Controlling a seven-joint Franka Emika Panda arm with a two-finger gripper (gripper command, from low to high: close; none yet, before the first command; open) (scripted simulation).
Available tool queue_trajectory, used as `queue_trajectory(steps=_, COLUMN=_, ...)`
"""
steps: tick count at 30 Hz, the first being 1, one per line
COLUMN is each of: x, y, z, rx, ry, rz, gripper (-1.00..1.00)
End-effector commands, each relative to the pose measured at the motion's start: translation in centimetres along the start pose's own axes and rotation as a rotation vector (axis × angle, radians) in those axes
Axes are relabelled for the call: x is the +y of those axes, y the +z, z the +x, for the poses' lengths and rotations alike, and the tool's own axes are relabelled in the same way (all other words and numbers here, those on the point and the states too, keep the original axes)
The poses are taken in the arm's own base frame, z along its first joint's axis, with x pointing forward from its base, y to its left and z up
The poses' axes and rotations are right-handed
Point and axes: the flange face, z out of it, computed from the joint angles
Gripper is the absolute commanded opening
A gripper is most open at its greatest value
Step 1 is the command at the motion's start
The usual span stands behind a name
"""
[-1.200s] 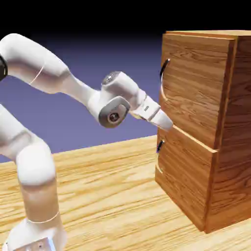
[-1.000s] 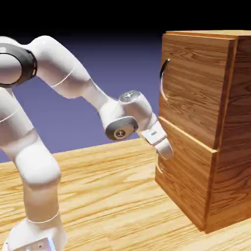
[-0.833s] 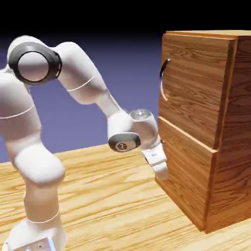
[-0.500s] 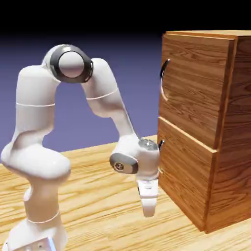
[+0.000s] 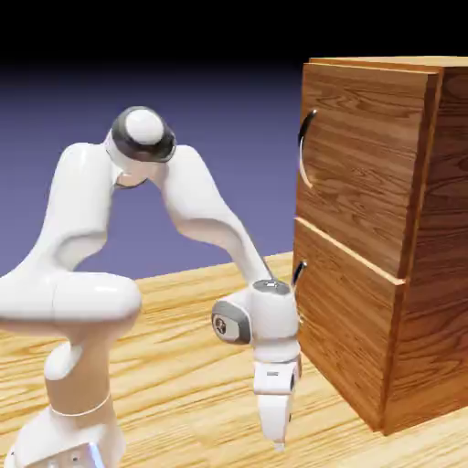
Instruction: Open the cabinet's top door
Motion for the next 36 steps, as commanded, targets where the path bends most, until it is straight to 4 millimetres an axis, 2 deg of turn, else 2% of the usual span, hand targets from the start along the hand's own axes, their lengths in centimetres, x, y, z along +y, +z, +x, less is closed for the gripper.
queue_trajectory(steps=1, x=-0.3, y=-0.8, z=0.5, rx=0.031, ry=0.008, rz=0.024, gripper=0.0)
queue_trajectory(steps=7, x=-3.0, y=-7.4, z=2.3, rx=0.211, ry=0.033, rz=0.232, gripper=0.0)
queue_trajectory(steps=10, x=-4.6, y=-11.8, z=2.2, rx=0.29, ry=0.028, rz=0.375, gripper=0.0)
queue_trajectory(steps=13, x=-6.1, y=-16.8, z=1.2, rx=0.358, ry=0.009, rz=0.542, gripper=0.0)
queue_trajectory(steps=16, x=-7.1, y=-22.4, z=-0.7, rx=0.411, ry=-0.022, rz=0.728, gripper=0.0)
queue_trajectory(steps=20, x=-7.5, y=-30.4, z=-4.5, rx=0.458, ry=-0.085, rz=1.004, gripper=0.0)
queue_trajectory(steps=23, x=-6.6, y=-36.5, z=-8.4, rx=0.473, ry=-0.147, rz=1.228, gripper=0.0)
queue_trajectory(steps=25, x=-5.3, y=-40.5, z=-11.2, rx=0.471, ry=-0.195, rz=1.383, gripper=0.0)
queue_trajectory(steps=26, x=-5.4, y=-41.4, z=-11.9, rx=0.47, ry=-0.206, rz=1.42, gripper=0.0)
queue_trajectory(steps=30, x=-9.7, y=-41.1, z=-11.0, rx=0.47, ry=-0.207, rz=1.42, gripper=0.0)
queue_trajectory(steps=31, x=-9.8, y=-41.0, z=-11.0, rx=0.469, ry=-0.207, rz=1.42, gripper=0.0)
queue_trajectory(steps=32, x=-9.8, y=-41.0, z=-11.0, rx=0.469, ry=-0.207, rz=1.42, gripper=-1.0)
queue_trajectory(steps=33, x=-9.8, y=-41.0, z=-11.0, rx=0.469, ry=-0.207, rz=1.42, gripper=-1.0)
queue_trajectory(steps=36, x=-6.9, y=-40.8, z=-10.2, rx=0.412, ry=-0.269, rz=1.473, gripper=-1.0)
